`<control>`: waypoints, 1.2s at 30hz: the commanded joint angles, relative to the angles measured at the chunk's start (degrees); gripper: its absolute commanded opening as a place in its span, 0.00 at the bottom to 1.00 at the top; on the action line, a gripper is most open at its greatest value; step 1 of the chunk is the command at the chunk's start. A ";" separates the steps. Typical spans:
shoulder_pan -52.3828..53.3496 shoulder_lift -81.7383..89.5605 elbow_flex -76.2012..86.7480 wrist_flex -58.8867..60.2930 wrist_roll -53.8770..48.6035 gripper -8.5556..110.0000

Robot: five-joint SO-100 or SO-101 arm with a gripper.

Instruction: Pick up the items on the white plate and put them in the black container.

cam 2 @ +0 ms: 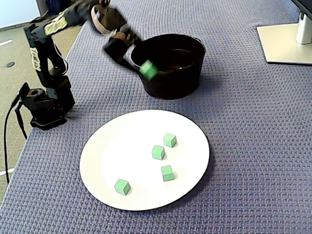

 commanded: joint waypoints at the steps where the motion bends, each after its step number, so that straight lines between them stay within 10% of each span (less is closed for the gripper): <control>1: -21.88 -7.91 -39.81 13.18 8.26 0.07; 15: -34.98 -27.25 -19.16 3.87 17.93 0.07; 22: -34.72 -21.53 -20.04 5.80 15.73 0.34; 36: 22.15 -6.33 -7.29 -3.16 28.12 0.27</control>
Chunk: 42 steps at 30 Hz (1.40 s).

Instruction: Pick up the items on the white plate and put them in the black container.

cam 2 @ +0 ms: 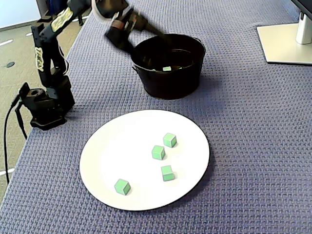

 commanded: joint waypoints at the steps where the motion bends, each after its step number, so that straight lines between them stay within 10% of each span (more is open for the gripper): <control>1: 11.51 -1.85 5.62 -7.82 2.99 0.27; 29: -1.49 -34.10 -6.15 -5.62 12.13 0.26; 42: -2.11 -35.86 -6.42 -4.13 13.18 0.07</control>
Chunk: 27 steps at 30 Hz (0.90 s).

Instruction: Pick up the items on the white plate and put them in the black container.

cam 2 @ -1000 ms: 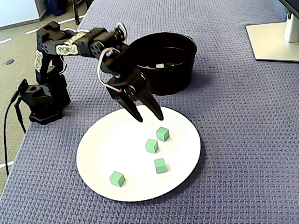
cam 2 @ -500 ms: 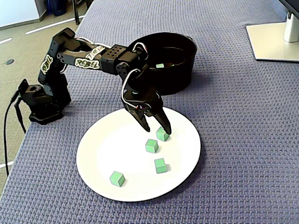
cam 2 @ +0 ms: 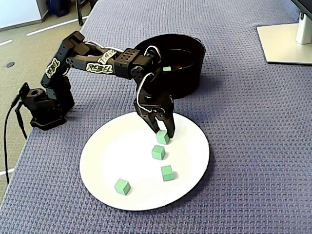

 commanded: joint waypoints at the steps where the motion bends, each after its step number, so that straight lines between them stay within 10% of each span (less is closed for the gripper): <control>1: 0.97 1.76 -3.60 2.02 0.62 0.07; 10: -1.76 11.43 -18.19 14.94 -2.99 0.07; 17: -23.20 20.39 -48.87 25.05 -19.51 0.07; 27: -43.24 28.39 -18.19 14.77 -27.51 0.07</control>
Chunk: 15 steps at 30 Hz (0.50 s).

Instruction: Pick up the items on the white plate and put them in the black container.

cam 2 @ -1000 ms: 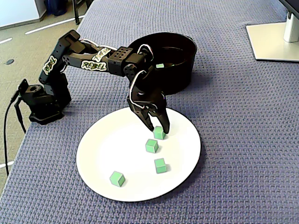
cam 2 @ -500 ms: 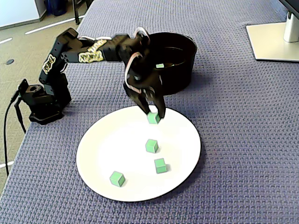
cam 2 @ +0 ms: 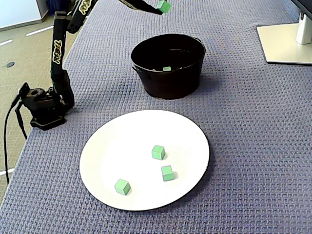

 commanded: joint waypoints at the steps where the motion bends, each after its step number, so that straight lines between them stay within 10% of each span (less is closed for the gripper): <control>1: -4.31 5.19 14.06 -4.92 -0.09 0.07; 15: -5.27 5.89 42.01 -18.37 1.14 0.07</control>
